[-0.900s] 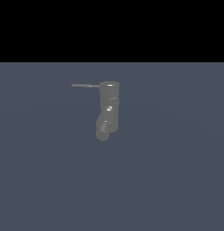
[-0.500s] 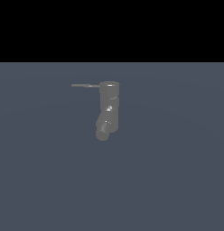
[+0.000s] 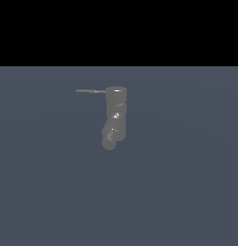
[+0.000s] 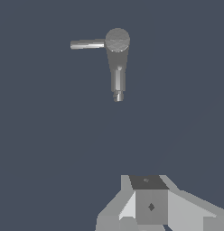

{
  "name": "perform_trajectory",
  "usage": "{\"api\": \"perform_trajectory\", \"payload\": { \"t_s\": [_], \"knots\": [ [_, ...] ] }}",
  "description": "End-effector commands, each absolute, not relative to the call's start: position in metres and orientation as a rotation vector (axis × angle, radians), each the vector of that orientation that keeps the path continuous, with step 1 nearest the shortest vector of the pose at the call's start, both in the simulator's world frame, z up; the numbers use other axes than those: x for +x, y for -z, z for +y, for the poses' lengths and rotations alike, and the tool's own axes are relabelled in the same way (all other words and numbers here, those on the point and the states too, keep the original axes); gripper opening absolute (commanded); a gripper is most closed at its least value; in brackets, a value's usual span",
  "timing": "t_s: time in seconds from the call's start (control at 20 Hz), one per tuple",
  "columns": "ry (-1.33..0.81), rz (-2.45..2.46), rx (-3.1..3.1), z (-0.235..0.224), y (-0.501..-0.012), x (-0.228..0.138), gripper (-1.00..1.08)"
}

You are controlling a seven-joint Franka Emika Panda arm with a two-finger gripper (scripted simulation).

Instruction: Turn on the faucet by rotating a designated handle.

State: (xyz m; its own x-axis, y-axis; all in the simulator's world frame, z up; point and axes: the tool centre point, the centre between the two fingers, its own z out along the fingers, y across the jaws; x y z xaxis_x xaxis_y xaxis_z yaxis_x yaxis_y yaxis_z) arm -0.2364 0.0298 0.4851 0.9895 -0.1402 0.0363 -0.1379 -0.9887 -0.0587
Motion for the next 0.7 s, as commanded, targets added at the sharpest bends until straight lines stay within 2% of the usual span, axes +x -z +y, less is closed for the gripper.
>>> {"api": "perform_trajectory", "payload": {
  "t_s": [0.0, 0.65],
  "knots": [
    [0.060, 0.280, -3.073, 0.039, -0.477, -0.231, -1.00],
    [0.050, 0.684, -3.014, 0.094, -0.430, -0.189, -1.00]
  ]
}}
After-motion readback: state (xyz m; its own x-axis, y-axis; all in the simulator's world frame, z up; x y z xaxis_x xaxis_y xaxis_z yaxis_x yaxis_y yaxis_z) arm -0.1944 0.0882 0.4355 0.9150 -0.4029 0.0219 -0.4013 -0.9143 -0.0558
